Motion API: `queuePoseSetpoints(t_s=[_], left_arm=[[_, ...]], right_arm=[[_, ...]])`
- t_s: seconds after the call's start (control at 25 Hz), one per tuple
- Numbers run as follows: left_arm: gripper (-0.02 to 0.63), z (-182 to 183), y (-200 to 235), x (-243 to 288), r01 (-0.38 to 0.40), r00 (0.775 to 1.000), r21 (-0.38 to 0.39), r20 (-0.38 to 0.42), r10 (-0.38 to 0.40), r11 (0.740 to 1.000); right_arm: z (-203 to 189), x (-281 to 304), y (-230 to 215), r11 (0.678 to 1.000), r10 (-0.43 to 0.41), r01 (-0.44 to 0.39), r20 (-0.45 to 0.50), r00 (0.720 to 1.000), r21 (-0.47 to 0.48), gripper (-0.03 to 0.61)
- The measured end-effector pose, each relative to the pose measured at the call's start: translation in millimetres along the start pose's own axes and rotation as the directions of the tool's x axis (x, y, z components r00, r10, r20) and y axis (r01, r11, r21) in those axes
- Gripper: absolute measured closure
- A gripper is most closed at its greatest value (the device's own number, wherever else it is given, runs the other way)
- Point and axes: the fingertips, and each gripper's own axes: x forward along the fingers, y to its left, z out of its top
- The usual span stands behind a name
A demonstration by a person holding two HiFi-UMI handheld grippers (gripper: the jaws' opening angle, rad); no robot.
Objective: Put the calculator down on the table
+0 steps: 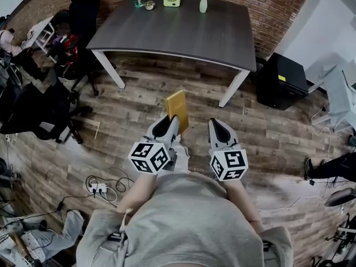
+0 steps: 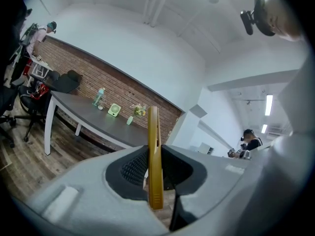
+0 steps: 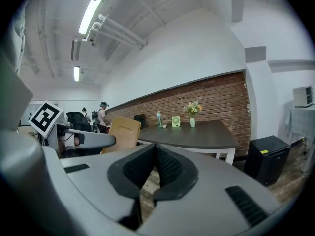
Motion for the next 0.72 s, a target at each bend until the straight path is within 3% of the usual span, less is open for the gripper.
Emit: queuePoseSetpoints(t_s=[0.72], left_arm=[[0.526, 37, 53, 98, 0.003, 1.0, -0.007, -0.007, -0.003, 1.0]], right_arm=[[23, 103, -49, 1.0, -0.012, 0.012, -0.007, 1.0, -0.011, 0.577]])
